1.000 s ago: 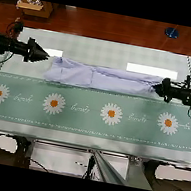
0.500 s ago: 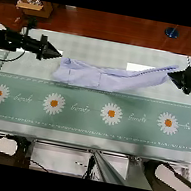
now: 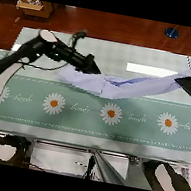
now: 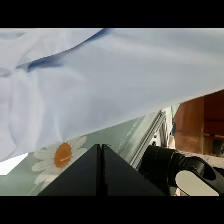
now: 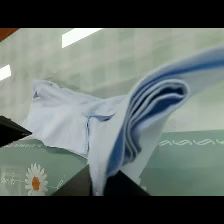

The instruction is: Fold the shirts.

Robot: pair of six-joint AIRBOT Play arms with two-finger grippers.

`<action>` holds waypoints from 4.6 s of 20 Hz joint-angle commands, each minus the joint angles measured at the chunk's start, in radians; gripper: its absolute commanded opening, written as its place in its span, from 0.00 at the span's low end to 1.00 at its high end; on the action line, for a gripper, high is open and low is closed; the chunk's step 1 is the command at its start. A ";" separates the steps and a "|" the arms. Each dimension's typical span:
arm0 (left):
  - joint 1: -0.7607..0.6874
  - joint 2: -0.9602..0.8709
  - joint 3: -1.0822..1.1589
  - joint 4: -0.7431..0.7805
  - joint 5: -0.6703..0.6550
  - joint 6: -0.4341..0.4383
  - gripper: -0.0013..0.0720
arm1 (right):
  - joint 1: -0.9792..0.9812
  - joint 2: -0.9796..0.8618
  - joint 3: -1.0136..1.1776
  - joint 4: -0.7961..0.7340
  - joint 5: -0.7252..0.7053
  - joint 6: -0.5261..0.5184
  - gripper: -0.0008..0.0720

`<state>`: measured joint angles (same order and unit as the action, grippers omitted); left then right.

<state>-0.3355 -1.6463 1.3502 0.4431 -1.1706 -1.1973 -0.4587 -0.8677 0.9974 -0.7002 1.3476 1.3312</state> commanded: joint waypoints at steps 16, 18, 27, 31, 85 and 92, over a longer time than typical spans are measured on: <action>-0.331 -0.191 0.001 -0.279 0.093 0.008 0.05 | 0.000 0.200 0.001 -0.027 0.161 0.090 0.04; -0.201 -0.119 0.001 -0.279 0.058 0.035 0.05 | 0.020 0.199 0.001 -0.037 0.168 0.090 0.04; 0.525 0.339 0.001 -0.271 -0.198 0.060 0.05 | 0.680 -0.067 -0.001 -0.162 -0.458 0.228 0.04; 0.763 0.488 0.001 -0.170 -0.248 0.029 0.05 | 0.961 -0.356 -0.001 -0.040 -0.806 0.229 0.04; 0.659 0.481 0.000 0.261 -0.270 0.007 0.48 | -0.428 0.090 0.006 -0.211 0.034 0.172 0.04; 0.660 0.481 0.000 0.261 -0.254 0.008 0.48 | -0.754 0.090 0.017 -0.910 0.306 0.180 0.04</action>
<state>0.3244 -1.1641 1.3502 0.7033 -1.4395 -1.1900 -1.1172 -0.7803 1.0027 -1.2320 1.5326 1.4944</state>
